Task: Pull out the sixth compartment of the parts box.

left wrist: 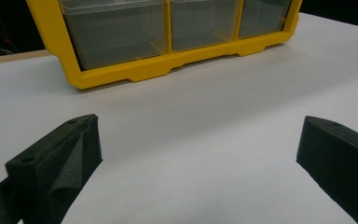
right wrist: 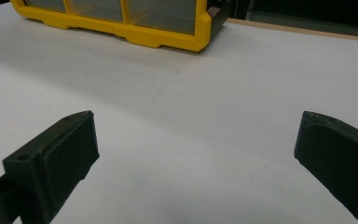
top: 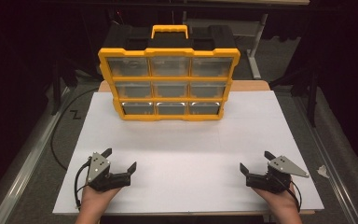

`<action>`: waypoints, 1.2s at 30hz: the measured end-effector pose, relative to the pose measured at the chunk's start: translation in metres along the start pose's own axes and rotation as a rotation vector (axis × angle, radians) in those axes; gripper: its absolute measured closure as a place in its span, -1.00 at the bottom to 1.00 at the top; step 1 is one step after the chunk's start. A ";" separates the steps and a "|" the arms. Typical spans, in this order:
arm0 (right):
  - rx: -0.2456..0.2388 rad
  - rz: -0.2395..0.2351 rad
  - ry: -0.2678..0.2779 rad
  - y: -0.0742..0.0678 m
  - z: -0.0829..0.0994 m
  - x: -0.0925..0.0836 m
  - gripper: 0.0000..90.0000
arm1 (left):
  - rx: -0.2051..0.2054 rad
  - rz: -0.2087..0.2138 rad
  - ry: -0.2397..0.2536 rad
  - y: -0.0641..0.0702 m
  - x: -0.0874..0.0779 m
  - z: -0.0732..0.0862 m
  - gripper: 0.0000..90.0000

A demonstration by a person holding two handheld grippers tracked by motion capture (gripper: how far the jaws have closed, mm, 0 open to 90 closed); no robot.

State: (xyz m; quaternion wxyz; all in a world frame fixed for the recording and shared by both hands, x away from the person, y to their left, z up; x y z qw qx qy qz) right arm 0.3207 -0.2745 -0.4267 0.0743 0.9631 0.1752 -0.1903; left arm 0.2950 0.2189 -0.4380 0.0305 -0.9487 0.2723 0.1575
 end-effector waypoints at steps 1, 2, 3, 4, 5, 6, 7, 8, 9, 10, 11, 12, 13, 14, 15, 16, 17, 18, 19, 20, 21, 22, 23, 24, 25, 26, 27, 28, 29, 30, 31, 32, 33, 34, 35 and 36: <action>0.004 0.008 0.004 0.001 0.000 0.001 -0.98 | 0.000 0.001 0.002 0.000 0.001 0.000 -0.99; 0.004 0.015 0.007 0.002 0.000 0.002 -0.98 | 0.002 0.002 0.003 0.000 0.001 0.000 -0.99; 0.008 0.019 0.005 0.002 0.000 0.003 -0.98 | 0.003 0.002 0.002 0.000 0.002 0.000 -0.99; 0.011 0.023 0.001 0.002 0.001 0.004 -0.98 | 0.006 0.002 -0.003 0.000 0.003 0.001 -0.99; 0.011 0.023 0.001 0.002 0.001 0.004 -0.98 | 0.007 0.004 -0.007 0.000 0.003 0.001 -0.99; 0.001 0.021 0.001 0.001 0.001 0.005 -0.98 | 0.004 0.003 -0.010 0.000 0.003 0.001 -0.99; 0.001 0.021 0.001 0.001 0.001 0.005 -0.98 | 0.004 0.003 -0.010 0.000 0.003 0.001 -0.99; -0.011 0.024 0.006 0.001 0.001 0.005 -0.98 | 0.004 0.003 -0.007 0.000 0.003 0.001 -0.99; -0.022 0.027 0.009 -0.001 0.001 0.005 -0.98 | 0.003 0.003 -0.001 0.000 0.003 0.001 -0.99; -0.022 0.027 0.009 -0.001 0.001 0.005 -0.98 | 0.002 0.003 0.000 0.000 0.003 0.001 -0.99; -0.027 0.026 0.012 -0.001 0.001 0.006 -0.98 | 0.001 0.003 -0.001 0.000 0.003 0.001 -0.99; -0.025 0.027 0.011 -0.002 0.000 0.006 -0.98 | -0.001 0.004 -0.001 0.000 0.003 0.001 -0.99; -0.025 0.026 0.011 -0.002 0.000 0.006 -0.98 | -0.001 0.004 -0.001 0.000 0.003 0.001 -0.99; -0.027 0.028 0.009 -0.003 0.000 0.006 -0.98 | -0.001 0.003 -0.001 0.000 0.003 0.001 -0.99; -0.027 0.028 0.009 -0.003 0.000 0.006 -0.98 | -0.002 0.004 0.000 0.000 0.003 0.001 -0.99; -0.027 0.029 0.012 -0.003 0.000 0.007 -0.98 | -0.002 0.004 -0.001 0.000 0.003 0.001 -0.99; -0.027 0.029 0.012 -0.003 0.000 0.007 -0.98 | -0.001 0.003 -0.001 0.000 0.003 0.001 -0.99; -0.031 0.033 0.014 -0.003 -0.001 0.008 -0.98 | -0.002 0.002 0.000 0.000 0.003 0.001 -0.99; -0.029 0.033 0.013 -0.004 -0.001 0.008 -0.98 | -0.003 0.002 0.001 0.000 0.003 0.001 -0.99; -0.031 0.034 0.014 -0.004 -0.001 0.009 -0.98 | -0.003 0.001 0.002 0.000 0.003 0.001 -0.99; -0.033 0.036 0.011 -0.005 -0.002 0.011 -0.98 | -0.004 0.002 0.002 0.000 0.003 0.001 -0.99; -0.035 0.038 0.008 -0.005 -0.002 0.012 -0.98 | -0.006 0.002 0.002 0.000 0.003 0.001 -0.99; -0.038 0.038 0.006 -0.006 -0.003 0.014 -0.98 | -0.007 0.004 0.002 0.000 0.004 0.001 -0.99; -0.040 0.040 0.007 -0.007 -0.003 0.016 -0.98 | -0.004 0.004 -0.003 -0.001 0.004 0.001 -0.99; -0.043 0.045 0.005 -0.008 -0.004 0.018 -0.98 | -0.007 0.005 -0.005 0.000 0.004 0.001 -0.99; -0.046 0.048 0.002 -0.009 -0.005 0.022 -0.98 | -0.008 0.006 -0.006 0.000 0.004 0.001 -1.00; -0.046 0.048 0.002 -0.009 -0.005 0.022 -0.98 | -0.009 0.007 -0.008 0.000 0.005 0.001 -1.00; -0.045 0.051 -0.002 -0.010 -0.006 0.024 -0.98 | -0.005 0.009 -0.011 0.000 0.005 0.001 -1.00; -0.047 0.054 -0.005 -0.011 -0.007 0.026 -0.98 | -0.006 0.010 -0.008 0.000 0.005 0.001 -1.00; -0.055 0.056 -0.005 -0.012 -0.008 0.031 -0.98 | -0.007 0.010 -0.006 0.000 0.005 0.001 -1.00; -0.056 0.058 -0.003 -0.012 -0.009 0.034 -0.98 | -0.011 0.013 0.000 0.001 0.005 0.001 -1.00; -0.056 0.058 -0.003 -0.012 -0.009 0.034 -0.98 | -0.011 0.013 0.000 0.001 0.005 0.001 -1.00; -0.061 0.061 -0.001 -0.013 -0.009 0.036 -0.98 | -0.010 0.014 0.002 0.001 0.005 0.001 -1.00; -0.069 0.063 -0.002 -0.013 -0.010 0.038 -0.98 | -0.011 0.015 0.003 0.001 0.005 0.001 -1.00; -0.073 0.066 -0.002 -0.014 -0.011 0.041 -0.98 | -0.012 0.016 0.003 0.001 0.005 0.001 -1.00; -0.069 0.068 -0.003 -0.014 -0.013 0.046 -0.98 | -0.015 0.016 0.004 0.001 0.005 0.001 -1.00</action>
Point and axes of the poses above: each handheld gripper's, and its own axes: x roughly forward along the jaws, z roughly out of its underside, y roughly to its right, the point moved 1 cm from there along x, roughly forward along the jaws, and after that the axes turned 6 degrees about z, right-handed, at the moved point
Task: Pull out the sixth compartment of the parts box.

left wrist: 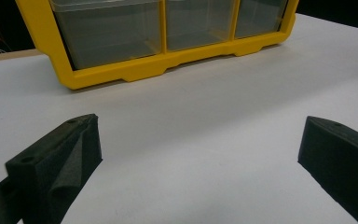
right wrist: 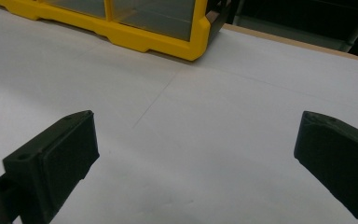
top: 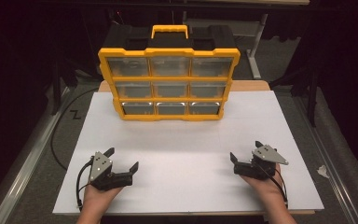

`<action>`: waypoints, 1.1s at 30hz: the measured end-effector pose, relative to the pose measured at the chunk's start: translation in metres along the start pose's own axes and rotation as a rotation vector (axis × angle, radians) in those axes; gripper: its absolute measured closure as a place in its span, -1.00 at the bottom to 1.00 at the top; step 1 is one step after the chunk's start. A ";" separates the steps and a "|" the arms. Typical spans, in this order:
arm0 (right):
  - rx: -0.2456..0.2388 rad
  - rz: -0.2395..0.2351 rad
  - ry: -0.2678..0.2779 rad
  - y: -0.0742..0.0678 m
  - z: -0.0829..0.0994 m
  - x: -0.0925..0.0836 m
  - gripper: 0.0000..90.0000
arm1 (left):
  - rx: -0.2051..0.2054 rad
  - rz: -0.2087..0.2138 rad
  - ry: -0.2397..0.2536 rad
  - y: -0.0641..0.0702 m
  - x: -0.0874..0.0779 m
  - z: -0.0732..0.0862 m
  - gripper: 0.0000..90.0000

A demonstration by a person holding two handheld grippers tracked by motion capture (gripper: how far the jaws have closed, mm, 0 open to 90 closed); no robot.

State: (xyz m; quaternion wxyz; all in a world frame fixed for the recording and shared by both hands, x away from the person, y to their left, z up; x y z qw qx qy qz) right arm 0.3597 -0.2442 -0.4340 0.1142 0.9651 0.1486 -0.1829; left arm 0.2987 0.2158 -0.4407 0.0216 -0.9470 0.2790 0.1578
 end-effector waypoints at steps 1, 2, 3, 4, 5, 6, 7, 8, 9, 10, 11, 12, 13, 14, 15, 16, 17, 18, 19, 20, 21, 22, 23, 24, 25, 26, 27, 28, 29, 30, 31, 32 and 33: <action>0.000 0.000 0.000 0.000 0.000 0.000 -0.98 | -0.001 0.001 0.001 0.000 0.000 0.000 -1.00; 0.001 0.004 -0.002 0.000 -0.001 0.003 -0.98 | 0.000 0.002 0.001 0.000 0.000 0.000 -1.00; 0.001 0.007 -0.001 -0.001 -0.003 0.006 -0.98 | 0.001 0.002 0.002 0.000 0.000 0.000 -1.00; 0.002 0.008 0.001 -0.001 -0.004 0.009 -0.98 | 0.002 0.002 0.003 0.000 0.000 0.000 -1.00; 0.004 0.009 -0.002 -0.002 -0.005 0.013 -0.98 | 0.002 0.001 0.005 0.000 -0.001 0.000 -1.00; 0.003 0.010 -0.009 -0.003 -0.007 0.019 -0.98 | 0.001 0.000 0.006 -0.001 -0.001 0.000 -1.00; 0.003 0.010 -0.009 -0.003 -0.007 0.019 -0.98 | 0.000 -0.002 0.007 -0.001 -0.001 0.000 -1.00; 0.006 0.012 -0.013 -0.004 -0.008 0.022 -0.98 | -0.001 -0.003 0.008 -0.001 -0.001 0.000 -1.00; 0.003 0.012 -0.013 -0.005 -0.009 0.025 -0.98 | -0.004 -0.004 0.011 -0.001 -0.001 0.000 -1.00; 0.001 0.012 -0.014 -0.006 -0.010 0.028 -0.98 | -0.004 -0.005 0.011 -0.001 -0.001 0.000 -1.00; -0.002 0.011 -0.012 -0.006 -0.011 0.031 -0.98 | -0.002 -0.006 0.009 -0.001 -0.001 0.000 -1.00; -0.002 0.014 -0.008 -0.007 -0.013 0.036 -0.98 | 0.000 -0.006 0.007 -0.001 -0.001 0.000 -1.00; -0.002 0.014 -0.008 -0.007 -0.013 0.036 -0.98 | 0.000 -0.006 0.007 -0.001 -0.001 0.000 -1.00; -0.010 0.016 -0.010 -0.008 -0.015 0.040 -0.98 | 0.002 -0.007 0.006 -0.001 -0.001 0.000 -1.00; -0.010 0.016 -0.010 -0.008 -0.015 0.040 -0.98 | 0.002 -0.005 0.005 -0.001 -0.001 0.000 -1.00; -0.020 0.020 -0.007 -0.007 -0.016 0.043 -0.98 | -0.005 0.000 0.006 -0.001 -0.001 0.000 -1.00; -0.020 0.020 -0.007 -0.007 -0.016 0.043 -0.98 | -0.005 0.000 0.006 -0.001 -0.001 0.000 -1.00; -0.020 0.023 -0.008 -0.006 -0.016 0.043 -0.98 | -0.007 -0.001 0.009 -0.001 -0.001 0.000 -1.00; -0.018 0.023 -0.008 -0.006 -0.017 0.042 -0.98 | -0.005 -0.002 0.009 -0.001 -0.002 0.000 -1.00; -0.018 0.023 -0.008 -0.006 -0.017 0.042 -0.98 | -0.004 -0.004 0.008 -0.001 -0.002 0.000 -1.00; -0.024 0.024 -0.006 -0.005 -0.017 0.040 -0.98 | -0.004 -0.005 0.006 -0.001 -0.002 0.000 -1.00; -0.033 0.030 0.002 -0.005 -0.019 0.038 -0.98 | -0.005 -0.006 0.004 -0.001 -0.002 0.000 -1.00; -0.031 0.032 0.004 -0.005 -0.019 0.037 -0.98 | -0.005 -0.005 0.002 -0.001 -0.002 0.000 -1.00; -0.034 0.035 0.005 -0.004 -0.020 0.035 -0.98 | -0.005 -0.005 0.003 -0.001 -0.001 0.000 -1.00; -0.034 0.035 0.005 -0.004 -0.020 0.035 -0.98 | -0.005 -0.004 0.002 -0.001 -0.001 0.000 -1.00; -0.035 0.037 0.007 -0.004 -0.021 0.034 -0.98 | -0.005 -0.006 0.001 -0.001 -0.001 0.000 -1.00; -0.044 0.038 0.010 -0.003 -0.021 0.033 -0.98 | -0.003 -0.006 0.001 -0.001 -0.001 0.000 -1.00; -0.044 0.039 0.009 -0.003 -0.022 0.031 -0.98 | 0.001 -0.008 0.001 -0.001 -0.002 0.000 -0.99; -0.044 0.041 0.009 -0.002 -0.022 0.030 -0.98 | 0.001 -0.008 0.002 -0.001 -0.002 0.000 -0.99; -0.044 0.041 0.008 -0.001 -0.022 0.028 -0.98 | 0.000 -0.008 0.001 -0.001 -0.002 0.000 -0.99; -0.048 0.043 0.007 -0.001 -0.022 0.027 -0.98 | -0.001 -0.007 0.000 -0.001 -0.002 0.000 -0.99; -0.061 0.044 0.004 0.000 -0.021 0.024 -0.98 | -0.001 -0.007 0.000 -0.001 -0.002 0.000 -0.99; -0.061 0.044 0.004 0.000 -0.021 0.024 -0.98 | -0.002 -0.006 0.001 -0.001 -0.002 0.000 -0.99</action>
Point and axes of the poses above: each handheld gripper's, and its own axes: x roughly forward along the jaws, z roughly out of its underside, y roughly to its right, the point moved 1 cm from there along x, roughly forward along the jaws, and after that the axes turned 6 degrees about z, right-handed, at the moved point
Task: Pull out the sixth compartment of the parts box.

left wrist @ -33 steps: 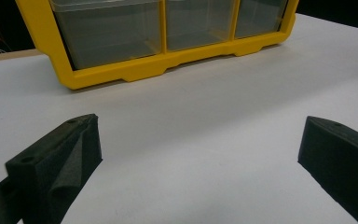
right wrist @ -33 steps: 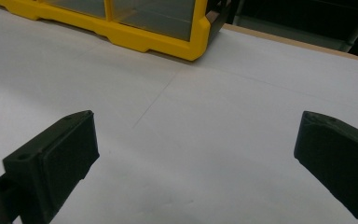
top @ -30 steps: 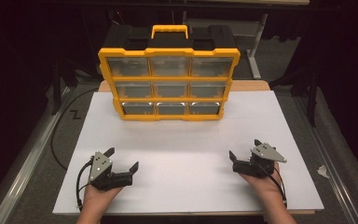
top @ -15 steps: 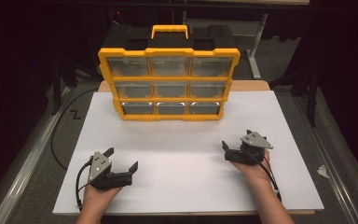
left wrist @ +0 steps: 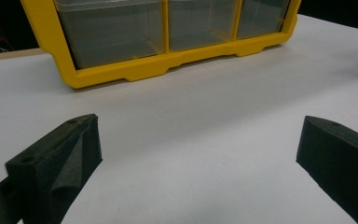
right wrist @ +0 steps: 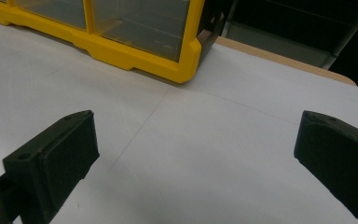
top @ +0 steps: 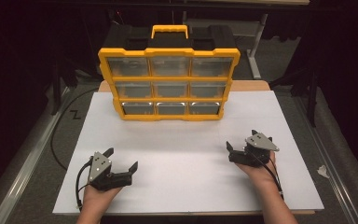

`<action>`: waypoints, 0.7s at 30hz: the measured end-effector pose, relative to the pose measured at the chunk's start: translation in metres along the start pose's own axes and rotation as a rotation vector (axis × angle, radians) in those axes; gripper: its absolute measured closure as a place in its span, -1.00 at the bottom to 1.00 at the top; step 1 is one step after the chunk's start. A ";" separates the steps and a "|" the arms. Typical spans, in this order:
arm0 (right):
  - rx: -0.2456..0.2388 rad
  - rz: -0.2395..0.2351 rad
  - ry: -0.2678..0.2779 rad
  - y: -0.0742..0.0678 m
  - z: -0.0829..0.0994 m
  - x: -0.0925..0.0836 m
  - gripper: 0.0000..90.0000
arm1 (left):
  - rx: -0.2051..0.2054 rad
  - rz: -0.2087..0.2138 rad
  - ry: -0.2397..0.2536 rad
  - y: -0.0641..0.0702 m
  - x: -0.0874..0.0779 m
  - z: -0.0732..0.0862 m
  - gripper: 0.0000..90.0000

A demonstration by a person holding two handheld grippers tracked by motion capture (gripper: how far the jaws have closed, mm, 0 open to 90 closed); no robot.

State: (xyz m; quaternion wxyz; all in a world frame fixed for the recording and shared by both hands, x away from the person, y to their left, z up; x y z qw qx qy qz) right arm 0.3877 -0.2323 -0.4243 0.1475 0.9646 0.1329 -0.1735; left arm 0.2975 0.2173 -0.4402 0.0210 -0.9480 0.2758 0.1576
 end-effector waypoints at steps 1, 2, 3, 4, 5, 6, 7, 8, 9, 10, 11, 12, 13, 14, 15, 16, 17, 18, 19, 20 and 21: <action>-0.008 0.002 -0.001 0.000 0.001 -0.001 -0.98 | 0.000 0.001 0.001 0.000 0.000 0.000 -0.99; -0.014 0.003 -0.002 0.000 0.002 -0.003 -0.98 | 0.000 0.002 0.002 0.000 0.000 0.000 -0.99; -0.021 0.005 -0.001 0.001 0.003 -0.004 -0.98 | 0.000 0.002 0.005 0.000 0.000 0.000 -0.99; -0.024 0.006 -0.004 0.001 0.004 -0.006 -0.98 | 0.000 0.002 0.006 0.000 0.000 0.000 -0.99; -0.025 0.007 -0.008 0.002 0.007 -0.009 -0.98 | 0.002 0.002 0.006 0.001 0.000 0.000 -0.99; -0.027 0.007 -0.012 0.003 0.009 -0.010 -0.98 | 0.005 0.001 0.005 0.001 0.000 0.000 -0.99; -0.033 0.009 -0.018 0.003 0.010 -0.011 -0.98 | 0.009 0.001 0.002 0.000 0.000 0.000 -0.99; -0.033 0.009 -0.018 0.003 0.010 -0.011 -0.98 | 0.010 0.001 0.003 0.001 0.000 0.000 -0.99; -0.036 0.012 -0.026 0.003 0.013 -0.013 -0.98 | 0.011 0.001 0.002 0.001 0.000 0.000 -0.99; -0.036 0.012 -0.026 0.003 0.013 -0.013 -0.98 | 0.011 0.001 0.003 0.001 0.000 -0.001 -0.99; -0.036 0.014 -0.031 0.004 0.014 -0.013 -0.98 | 0.009 0.001 0.009 0.001 0.000 -0.001 -0.99; -0.036 0.014 -0.031 0.004 0.014 -0.013 -0.98 | 0.009 0.001 0.009 0.001 0.000 -0.001 -0.99; -0.035 0.014 -0.031 0.004 0.014 -0.013 -0.98 | 0.009 0.000 0.010 0.001 -0.001 -0.001 -0.99; -0.031 0.018 -0.028 0.004 0.014 -0.014 -0.98 | 0.008 -0.001 0.011 0.001 -0.001 -0.001 -0.99; -0.033 0.022 -0.026 0.004 0.014 -0.014 -0.98 | 0.004 0.001 0.016 0.001 -0.002 -0.001 -0.99; -0.033 0.027 -0.025 0.004 0.013 -0.015 -0.98 | 0.003 0.002 0.020 0.001 -0.002 -0.001 -0.99; -0.033 0.027 -0.025 0.004 0.013 -0.015 -0.98 | 0.005 0.005 0.022 0.001 -0.002 -0.001 -0.99; -0.033 0.031 -0.025 0.004 0.013 -0.017 -0.98 | 0.006 0.010 0.023 0.002 -0.002 -0.001 -0.99; -0.029 0.032 -0.022 0.005 0.013 -0.018 -0.98 | 0.006 0.013 0.020 0.002 -0.001 -0.001 -0.99; -0.036 0.034 -0.017 0.005 0.012 -0.018 -0.98 | 0.004 0.015 0.016 0.002 0.000 -0.001 -0.99; -0.050 0.038 -0.016 0.005 0.011 -0.019 -0.98 | 0.005 0.013 0.014 0.002 0.001 -0.001 -0.99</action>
Point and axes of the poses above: each handheld gripper's, and its own axes: x roughly forward along the jaws, z roughly out of its underside, y roughly to its right, the point moved 1 cm from there along x, roughly forward along the jaws, and after that the axes turned 6 degrees about z, right-handed, at the moved point
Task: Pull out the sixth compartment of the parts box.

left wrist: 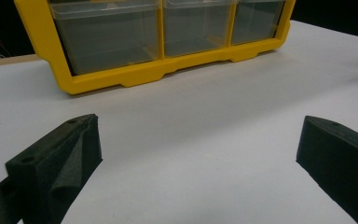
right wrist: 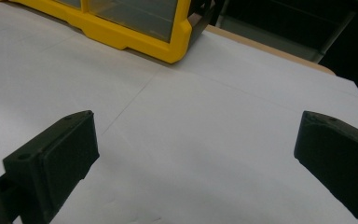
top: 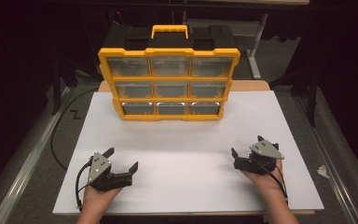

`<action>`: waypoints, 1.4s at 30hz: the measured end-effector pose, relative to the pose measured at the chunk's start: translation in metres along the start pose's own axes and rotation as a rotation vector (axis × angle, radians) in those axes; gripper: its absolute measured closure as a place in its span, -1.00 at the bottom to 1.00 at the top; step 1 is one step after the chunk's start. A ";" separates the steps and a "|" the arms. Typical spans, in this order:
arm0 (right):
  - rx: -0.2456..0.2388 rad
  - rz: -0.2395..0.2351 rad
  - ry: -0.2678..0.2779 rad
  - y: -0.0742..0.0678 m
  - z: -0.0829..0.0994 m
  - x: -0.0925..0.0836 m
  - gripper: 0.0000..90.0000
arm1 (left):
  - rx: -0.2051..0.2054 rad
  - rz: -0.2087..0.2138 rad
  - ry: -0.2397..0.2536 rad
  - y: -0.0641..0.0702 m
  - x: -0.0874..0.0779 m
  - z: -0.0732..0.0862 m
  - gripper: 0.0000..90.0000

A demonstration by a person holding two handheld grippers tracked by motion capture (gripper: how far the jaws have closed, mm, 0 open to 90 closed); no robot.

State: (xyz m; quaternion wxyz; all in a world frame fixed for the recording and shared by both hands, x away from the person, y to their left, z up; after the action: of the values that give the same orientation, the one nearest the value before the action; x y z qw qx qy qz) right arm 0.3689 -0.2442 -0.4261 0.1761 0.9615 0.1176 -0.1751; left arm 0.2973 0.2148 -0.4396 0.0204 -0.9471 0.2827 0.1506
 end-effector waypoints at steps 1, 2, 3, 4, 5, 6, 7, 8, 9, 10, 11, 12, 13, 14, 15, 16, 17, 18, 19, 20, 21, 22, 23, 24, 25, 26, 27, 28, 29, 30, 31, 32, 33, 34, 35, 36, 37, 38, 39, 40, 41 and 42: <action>-0.016 0.005 0.000 0.000 0.000 0.000 -0.98 | -0.002 0.000 0.000 0.000 0.001 0.000 -0.99; -0.022 0.006 -0.001 0.001 0.000 0.000 -0.98 | -0.003 0.001 0.002 0.001 0.001 0.000 -0.99; -0.031 0.008 -0.002 0.001 0.001 0.000 -0.98 | 0.000 0.000 0.005 0.001 0.001 -0.001 -0.99; -0.045 0.015 -0.007 0.001 0.001 0.001 -0.98 | 0.003 -0.002 0.005 0.002 0.001 -0.001 -0.99; -0.060 0.019 -0.010 0.001 0.002 0.001 -0.98 | 0.004 -0.003 0.006 0.002 0.000 -0.001 -0.99; -0.069 0.022 -0.014 0.001 0.002 0.002 -0.98 | 0.004 -0.004 0.005 0.001 0.000 -0.001 -0.99; -0.084 0.027 -0.017 0.000 0.003 0.002 -0.98 | 0.002 -0.008 0.005 0.001 0.000 -0.001 -0.99; -0.100 0.031 -0.018 0.000 0.003 0.003 -0.98 | 0.000 -0.009 0.004 0.001 0.000 -0.001 -0.99; -0.110 0.033 -0.021 -0.001 0.003 0.003 -0.98 | -0.003 -0.010 0.003 0.000 0.000 0.000 -0.99; -0.125 0.035 -0.024 -0.002 0.004 0.004 -0.98 | -0.003 -0.012 0.002 0.000 0.000 0.000 -0.99; -0.134 0.036 -0.028 -0.003 0.004 0.005 -0.98 | -0.002 -0.013 -0.001 0.000 -0.001 0.000 -0.99; -0.150 0.037 -0.031 -0.004 0.004 0.005 -0.98 | -0.003 -0.013 0.001 0.000 -0.001 0.000 -0.99; -0.169 0.041 -0.033 -0.005 0.004 0.006 -0.98 | -0.004 -0.013 0.000 -0.001 -0.001 0.001 -0.99; -0.187 0.046 -0.033 -0.007 0.004 0.006 -0.98 | -0.005 -0.013 0.000 -0.001 -0.001 0.001 -0.99; -0.200 0.048 -0.034 -0.008 0.004 0.006 -0.98 | -0.005 -0.014 0.001 -0.001 -0.001 0.001 -0.99; -0.211 0.049 -0.037 -0.010 0.004 0.006 -0.98 | -0.004 -0.014 0.001 -0.001 -0.002 0.001 -0.99; -0.229 0.052 -0.038 -0.011 0.003 0.006 -0.98 | -0.006 -0.014 0.001 -0.001 -0.002 0.001 -0.99; -0.239 0.052 -0.041 -0.012 0.004 0.006 -0.98 | -0.007 -0.013 0.002 -0.001 -0.002 0.000 -0.99; -0.253 0.054 -0.044 -0.013 0.004 0.006 -0.98 | -0.008 -0.013 0.002 -0.001 -0.001 0.000 -0.99; -0.263 0.056 -0.047 -0.014 0.004 0.007 -0.98 | -0.009 -0.014 0.002 -0.001 -0.001 0.000 -0.99; -0.276 0.057 -0.049 -0.015 0.004 0.007 -0.98 | -0.009 -0.014 0.002 -0.001 -0.001 0.000 -0.99; -0.285 0.060 -0.052 -0.016 0.004 0.007 -0.98 | -0.007 -0.014 0.002 -0.001 -0.002 0.000 -0.99; -0.299 0.063 -0.053 -0.017 0.004 0.007 -0.98 | -0.007 -0.014 0.002 -0.001 -0.002 0.000 -0.99; -0.313 0.068 -0.054 -0.018 0.004 0.007 -0.98 | -0.006 -0.014 0.003 -0.002 -0.002 0.000 -0.99; -0.335 0.073 -0.051 -0.018 0.004 0.007 -0.98 | -0.006 -0.015 0.004 -0.002 -0.002 0.000 -0.99; -0.343 0.075 -0.055 -0.019 0.004 0.006 -0.98 | -0.007 -0.015 0.004 -0.002 -0.002 0.000 -0.99; -0.355 0.078 -0.056 -0.021 0.003 0.006 -0.98 | -0.007 -0.016 0.004 -0.002 -0.002 0.000 -0.99; -0.376 0.086 -0.053 -0.022 0.003 0.006 -0.98 | -0.008 -0.016 0.005 -0.003 -0.002 0.000 -0.99; -0.393 0.093 -0.053 -0.023 0.003 0.006 -0.98 | -0.008 -0.017 0.006 -0.003 -0.002 0.000 -0.99; -0.407 0.096 -0.049 -0.024 0.002 0.005 -0.98 | -0.008 -0.017 0.006 -0.003 -0.002 0.000 -0.99; -0.421 0.099 -0.047 -0.025 0.002 0.005 -0.98 | -0.007 -0.017 0.006 -0.003 -0.002 0.000 -0.99; -0.438 0.106 -0.044 -0.025 0.001 0.004 -0.98 | -0.007 -0.018 0.006 -0.003 -0.002 0.000 -0.99; -0.447 0.107 -0.045 -0.026 0.001 0.004 -0.98 | -0.006 -0.018 0.006 -0.003 -0.002 0.000 -0.99; -0.464 0.113 -0.040 -0.027 0.001 0.003 -0.98 | -0.007 -0.019 0.007 -0.003 -0.003 0.000 -0.99; -0.468 0.115 -0.040 -0.028 0.000 0.003 -0.98 | -0.007 -0.019 0.006 -0.003 -0.003 0.000 -0.99; -0.470 0.116 -0.039 -0.028 0.000 0.002 -0.98 | -0.006 -0.019 0.006 -0.003 -0.002 0.000 -0.99; -0.484 0.120 -0.036 -0.028 0.000 0.002 -0.98 | -0.007 -0.019 0.005 -0.003 -0.002 0.000 -0.99; -0.494 0.124 -0.036 -0.028 -0.001 0.001 -0.98 | -0.006 -0.019 0.005 -0.003 -0.002 0.000 -0.98; -0.495 0.125 -0.033 -0.029 -0.001 0.001 -0.98 | -0.006 -0.019 0.005 -0.003 -0.002 0.000 -0.99; -0.506 0.128 -0.032 -0.029 -0.002 0.000 -0.98 | -0.006 -0.019 0.005 -0.003 -0.002 0.000 -0.99; -0.514 0.132 -0.033 -0.029 -0.002 0.000 -0.98 | -0.006 -0.018 0.005 -0.003 -0.002 0.000 -0.99; -0.529 0.137 -0.031 -0.029 -0.002 -0.001 -0.98 | -0.006 -0.019 0.005 -0.003 -0.002 0.000 -0.99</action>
State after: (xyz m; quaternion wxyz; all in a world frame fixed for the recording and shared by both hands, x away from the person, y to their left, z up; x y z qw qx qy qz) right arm 0.3605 -0.2170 -0.4323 0.4342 0.8851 0.0913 -0.1406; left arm 0.2970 0.2187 -0.4390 0.0183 -0.9501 0.2734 0.1490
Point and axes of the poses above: each handheld gripper's, and its own axes: x roughly forward along the jaws, z roughly out of its underside, y roughly to its right, the point moved 1 cm from there along x, roughly forward along the jaws, and after that the axes turned 6 degrees about z, right-handed, at the moved point
